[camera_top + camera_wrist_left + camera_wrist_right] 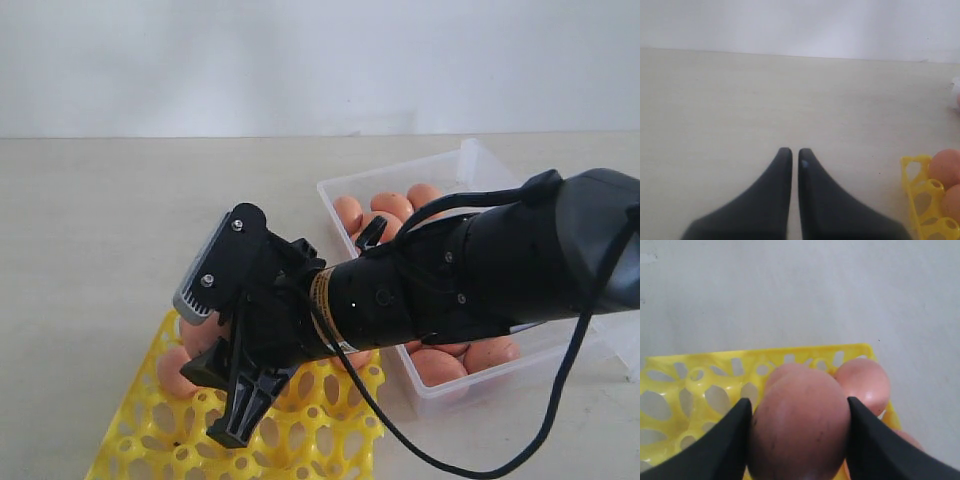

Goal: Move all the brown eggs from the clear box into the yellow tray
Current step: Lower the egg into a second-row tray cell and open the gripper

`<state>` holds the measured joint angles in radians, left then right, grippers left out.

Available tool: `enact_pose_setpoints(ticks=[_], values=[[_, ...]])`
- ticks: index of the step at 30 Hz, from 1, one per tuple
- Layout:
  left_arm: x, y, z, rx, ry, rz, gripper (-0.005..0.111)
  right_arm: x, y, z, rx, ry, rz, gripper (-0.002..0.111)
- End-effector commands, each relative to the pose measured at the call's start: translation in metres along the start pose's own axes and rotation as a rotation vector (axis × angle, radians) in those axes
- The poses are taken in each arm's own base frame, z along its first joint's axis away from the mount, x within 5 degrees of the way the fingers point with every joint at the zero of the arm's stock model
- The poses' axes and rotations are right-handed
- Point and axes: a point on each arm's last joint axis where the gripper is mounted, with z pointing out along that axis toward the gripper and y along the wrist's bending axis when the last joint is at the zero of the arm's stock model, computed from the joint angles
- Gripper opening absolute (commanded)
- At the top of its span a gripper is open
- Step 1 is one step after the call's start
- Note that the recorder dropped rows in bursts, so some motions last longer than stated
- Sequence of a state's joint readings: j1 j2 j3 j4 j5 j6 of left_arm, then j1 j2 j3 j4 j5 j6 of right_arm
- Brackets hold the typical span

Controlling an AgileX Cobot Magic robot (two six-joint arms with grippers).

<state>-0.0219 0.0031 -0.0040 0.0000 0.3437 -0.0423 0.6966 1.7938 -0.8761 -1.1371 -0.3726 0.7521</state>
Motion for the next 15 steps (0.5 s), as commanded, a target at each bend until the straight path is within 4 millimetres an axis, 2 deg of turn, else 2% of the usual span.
enact_pose_setpoints(ticks=[1, 2, 4, 10, 13, 15], values=[[0.001, 0.0, 0.0, 0.001, -0.005, 0.004, 0.004, 0.0, -0.001, 0.001, 0.002, 0.006, -0.001, 0.024], [0.001, 0.0, 0.0, 0.001, -0.005, 0.004, 0.004, 0.002, -0.001, 0.002, 0.003, 0.013, 0.001, 0.033], [0.001, 0.0, 0.0, 0.001, -0.005, 0.004, 0.004, 0.006, -0.001, 0.005, 0.006, 0.029, 0.012, 0.044], [0.001, 0.0, 0.0, 0.001, -0.005, 0.004, 0.004, 0.014, -0.001, 0.012, -0.002, 0.059, 0.049, 0.046], [0.001, 0.0, 0.0, 0.001, -0.005, 0.004, 0.004, 0.016, -0.002, 0.013, 0.006, 0.07, 0.049, 0.066], [0.001, 0.0, 0.0, 0.001, -0.005, 0.004, 0.004, 0.017, -0.003, 0.013, 0.019, 0.083, 0.048, 0.066]])
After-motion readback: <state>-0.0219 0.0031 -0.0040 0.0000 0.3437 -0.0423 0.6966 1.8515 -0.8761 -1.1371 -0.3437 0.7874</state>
